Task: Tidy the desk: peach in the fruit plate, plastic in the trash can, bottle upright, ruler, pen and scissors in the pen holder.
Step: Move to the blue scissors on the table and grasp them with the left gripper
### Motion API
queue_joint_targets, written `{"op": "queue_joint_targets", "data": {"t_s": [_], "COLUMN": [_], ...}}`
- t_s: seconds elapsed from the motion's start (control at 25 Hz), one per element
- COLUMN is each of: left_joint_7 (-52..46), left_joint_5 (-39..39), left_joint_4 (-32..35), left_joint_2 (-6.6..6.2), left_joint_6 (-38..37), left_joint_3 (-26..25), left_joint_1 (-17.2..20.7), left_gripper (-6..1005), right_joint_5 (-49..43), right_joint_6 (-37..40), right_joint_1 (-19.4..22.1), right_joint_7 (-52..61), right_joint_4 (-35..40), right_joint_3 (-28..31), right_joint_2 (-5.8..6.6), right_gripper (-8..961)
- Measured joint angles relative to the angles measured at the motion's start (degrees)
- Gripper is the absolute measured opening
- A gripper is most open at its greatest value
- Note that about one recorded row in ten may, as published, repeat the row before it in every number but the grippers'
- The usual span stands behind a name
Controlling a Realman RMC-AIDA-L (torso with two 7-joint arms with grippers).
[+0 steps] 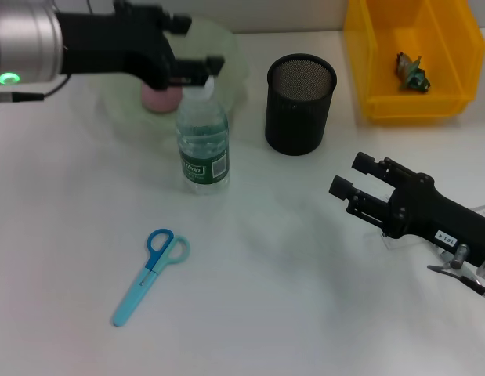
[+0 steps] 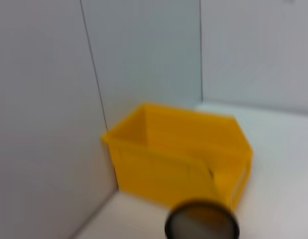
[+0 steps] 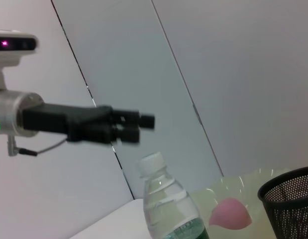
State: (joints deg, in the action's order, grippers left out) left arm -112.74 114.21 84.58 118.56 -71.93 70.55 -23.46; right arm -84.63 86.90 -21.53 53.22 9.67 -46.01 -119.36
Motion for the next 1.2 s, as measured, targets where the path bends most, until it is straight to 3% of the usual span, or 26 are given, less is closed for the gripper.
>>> {"op": "queue_joint_targets", "data": {"t_s": [0.28, 0.32, 0.44, 0.68, 0.8, 0.92, 1.2], "left_joint_7": [7.7, 11.4, 14.9, 23.8, 25.1, 20.7, 1.5], "left_joint_5": [-15.6, -22.4, -28.1, -38.2, -36.8, -32.6, -16.4], "left_joint_4": [-1.7, -4.3, -7.8, -24.2, -29.8, -30.2, -21.3], "left_joint_2": [-0.12, -0.14, -0.17, -0.41, -1.31, -2.39, -3.48], "left_joint_6": [-0.9, -2.6, -5.6, -22.0, -27.0, -27.6, -27.3], "left_joint_3": [-4.5, -6.1, -7.9, -17.4, -20.2, -20.3, -20.4], "left_joint_1": [4.0, 5.8, 6.8, 5.9, 5.1, 5.3, 5.0], "left_gripper": [719, 719, 718, 716, 716, 715, 714], "right_joint_5": [0.0, 0.0, 0.0, 0.0, -0.1, -0.2, -0.2], "right_joint_6": [0.0, 0.0, 0.0, 0.0, 0.0, 0.0, -1.0], "right_joint_1": [0.3, 0.4, 0.4, 0.1, -0.1, -0.3, -0.6], "right_joint_7": [0.0, 0.0, 0.0, -0.1, -0.1, -0.2, -0.3], "right_joint_4": [0.0, 0.0, 0.0, 0.0, 0.0, 0.0, 0.1], "right_joint_3": [0.1, 0.2, 0.2, -0.1, -0.2, -0.2, -0.2], "right_joint_2": [-0.03, -0.04, -0.05, -0.08, -0.09, -0.08, -0.09], "right_gripper": [721, 721, 721, 721, 721, 721, 721]}}
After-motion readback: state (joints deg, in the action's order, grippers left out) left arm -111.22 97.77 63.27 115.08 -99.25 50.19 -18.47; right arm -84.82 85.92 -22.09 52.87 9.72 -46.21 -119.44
